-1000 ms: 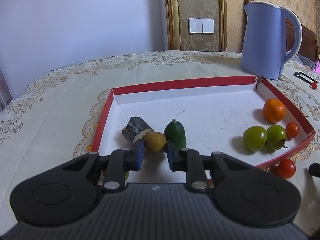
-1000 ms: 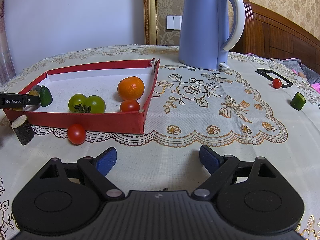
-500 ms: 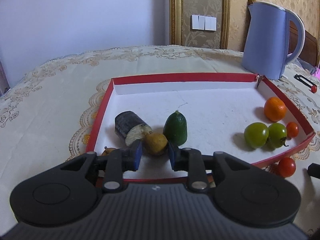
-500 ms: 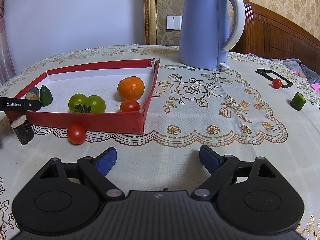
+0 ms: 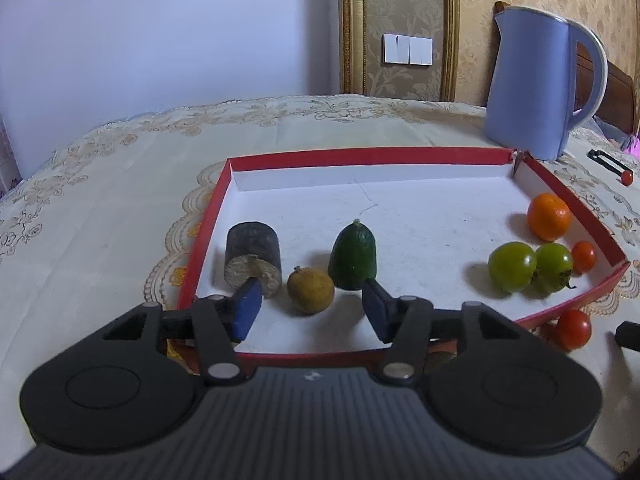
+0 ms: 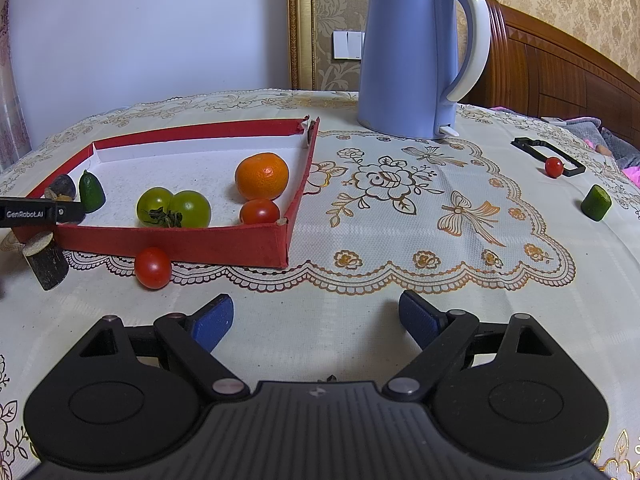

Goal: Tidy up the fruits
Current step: 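Raise the left gripper out of the tray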

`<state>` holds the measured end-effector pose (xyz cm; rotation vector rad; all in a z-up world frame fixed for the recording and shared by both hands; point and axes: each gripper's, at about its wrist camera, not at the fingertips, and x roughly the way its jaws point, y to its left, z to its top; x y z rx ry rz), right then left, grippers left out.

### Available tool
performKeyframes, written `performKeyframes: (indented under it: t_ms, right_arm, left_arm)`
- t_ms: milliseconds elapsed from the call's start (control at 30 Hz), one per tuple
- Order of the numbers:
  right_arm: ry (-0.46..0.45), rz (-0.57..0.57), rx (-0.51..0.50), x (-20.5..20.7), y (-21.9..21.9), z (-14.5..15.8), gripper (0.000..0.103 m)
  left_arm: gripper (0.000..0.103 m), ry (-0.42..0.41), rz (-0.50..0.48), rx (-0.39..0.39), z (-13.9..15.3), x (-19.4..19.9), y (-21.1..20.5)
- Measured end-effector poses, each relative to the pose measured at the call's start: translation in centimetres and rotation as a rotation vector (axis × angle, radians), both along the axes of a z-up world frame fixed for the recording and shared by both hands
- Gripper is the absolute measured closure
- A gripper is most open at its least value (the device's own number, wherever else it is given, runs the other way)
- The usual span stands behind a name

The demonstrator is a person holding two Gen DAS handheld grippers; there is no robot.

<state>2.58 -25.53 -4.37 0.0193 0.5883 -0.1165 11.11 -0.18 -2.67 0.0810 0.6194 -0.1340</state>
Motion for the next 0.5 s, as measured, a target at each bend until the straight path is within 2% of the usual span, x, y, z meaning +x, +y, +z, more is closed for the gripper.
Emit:
performKeyframes:
  t_ms: [133, 267, 367, 500]
  right_arm:
    - [0.0, 0.0, 0.0, 0.0, 0.0, 0.0, 0.013]
    - [0.0, 0.0, 0.0, 0.0, 0.0, 0.0, 0.013]
    - [0.0, 0.0, 0.0, 0.0, 0.0, 0.0, 0.013]
    - [0.0, 0.0, 0.0, 0.0, 0.0, 0.0, 0.013]
  left_arm:
    - [0.048, 0.008, 0.001, -0.022, 0.3, -0.2, 0.3]
    - [0.038, 0.005, -0.026, -0.065, 0.7, -1.3, 0.9]
    - [0.036, -0.022, -0.029, -0.051, 0.9, -2.3, 0.6]
    - [0.031, -0.023, -0.036, -0.078, 1.4, -3.2, 1.0]
